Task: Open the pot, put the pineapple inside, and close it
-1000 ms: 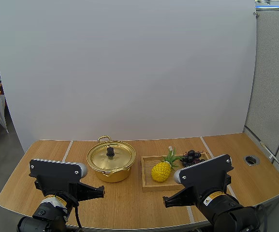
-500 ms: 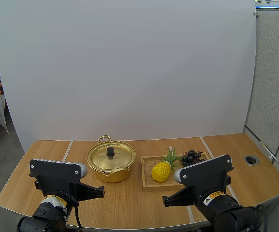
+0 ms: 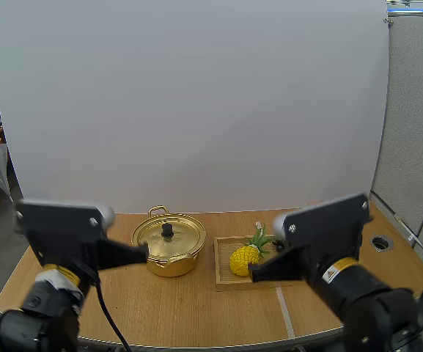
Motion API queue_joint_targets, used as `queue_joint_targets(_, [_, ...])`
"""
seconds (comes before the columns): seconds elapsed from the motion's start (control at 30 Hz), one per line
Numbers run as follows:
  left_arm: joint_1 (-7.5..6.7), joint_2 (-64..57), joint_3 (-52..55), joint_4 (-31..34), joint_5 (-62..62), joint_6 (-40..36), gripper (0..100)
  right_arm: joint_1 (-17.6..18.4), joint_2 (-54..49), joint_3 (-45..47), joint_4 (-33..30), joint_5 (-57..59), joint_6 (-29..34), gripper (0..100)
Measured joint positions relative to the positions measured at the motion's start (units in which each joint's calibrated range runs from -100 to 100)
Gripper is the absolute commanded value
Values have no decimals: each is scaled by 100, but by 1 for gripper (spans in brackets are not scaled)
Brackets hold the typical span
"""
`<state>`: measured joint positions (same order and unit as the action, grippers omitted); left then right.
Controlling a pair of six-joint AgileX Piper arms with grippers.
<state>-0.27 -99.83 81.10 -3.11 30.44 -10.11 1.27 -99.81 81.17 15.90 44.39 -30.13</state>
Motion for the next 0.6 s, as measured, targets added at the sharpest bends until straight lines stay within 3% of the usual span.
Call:
queue_joint_targets(0.3, [0, -17, -1452, 0, 742, 429, 0, 0, -5, -1191, 774, 844, 0, 0])
queue_joint_targets(0.6, [0, 77, -1824, 0, 1712, 446, 0, 0, 242, -1405, 929, 1229, 0, 0])
